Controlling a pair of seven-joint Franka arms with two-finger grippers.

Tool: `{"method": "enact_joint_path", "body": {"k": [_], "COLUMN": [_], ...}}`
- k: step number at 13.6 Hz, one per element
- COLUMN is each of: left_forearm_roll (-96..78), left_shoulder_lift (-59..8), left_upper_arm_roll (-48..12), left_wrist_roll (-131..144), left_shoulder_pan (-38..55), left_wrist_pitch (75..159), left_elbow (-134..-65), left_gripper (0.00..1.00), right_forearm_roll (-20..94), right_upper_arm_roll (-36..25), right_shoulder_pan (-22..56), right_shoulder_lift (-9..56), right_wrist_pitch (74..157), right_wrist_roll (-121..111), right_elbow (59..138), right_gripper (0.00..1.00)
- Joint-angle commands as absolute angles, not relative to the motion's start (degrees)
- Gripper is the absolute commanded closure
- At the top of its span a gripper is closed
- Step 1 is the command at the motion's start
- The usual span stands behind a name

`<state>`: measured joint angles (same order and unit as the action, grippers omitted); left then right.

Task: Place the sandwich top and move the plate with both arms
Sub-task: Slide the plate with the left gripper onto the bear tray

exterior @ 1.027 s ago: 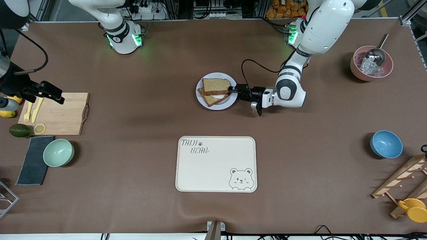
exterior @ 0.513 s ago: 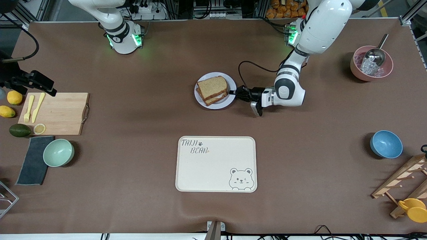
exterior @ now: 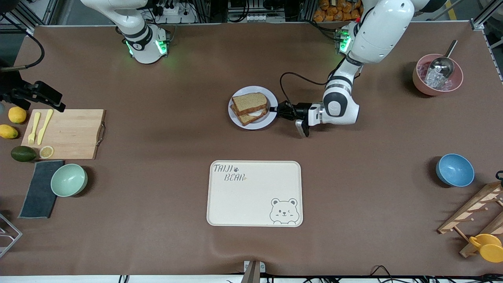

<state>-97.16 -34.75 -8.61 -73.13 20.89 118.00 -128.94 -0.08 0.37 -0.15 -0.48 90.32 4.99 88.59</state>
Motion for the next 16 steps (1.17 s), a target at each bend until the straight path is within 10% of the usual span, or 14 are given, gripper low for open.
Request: {"method": "enact_joint_path", "body": {"k": [1,16], "left_forearm_roll": [-101.2,-111.2], "left_shoulder_lift": [-33.8,-30.5], "left_upper_arm_roll": [-9.2,-14.9], "left_wrist_roll": [-74.7,-69.3], "left_shoulder_pan": [20.0,11.1], "left_wrist_pitch": [118.8,117.6], "left_elbow": [-129.6,-126.0], "left_gripper": [1.0,1.0], "right_forearm_roll": [-1.7,-3.2], "right_upper_arm_roll": [0.4,0.4], "right_shoulder_pan": [-0.1,0.5], "right_shoulder_lift": [-0.4,0.1], "right_wrist_pitch": [91.0,90.5], "right_wrist_roll": [5.5,5.5], "right_elbow": [88.5,89.3], "right_gripper": [0.0,0.0]}}
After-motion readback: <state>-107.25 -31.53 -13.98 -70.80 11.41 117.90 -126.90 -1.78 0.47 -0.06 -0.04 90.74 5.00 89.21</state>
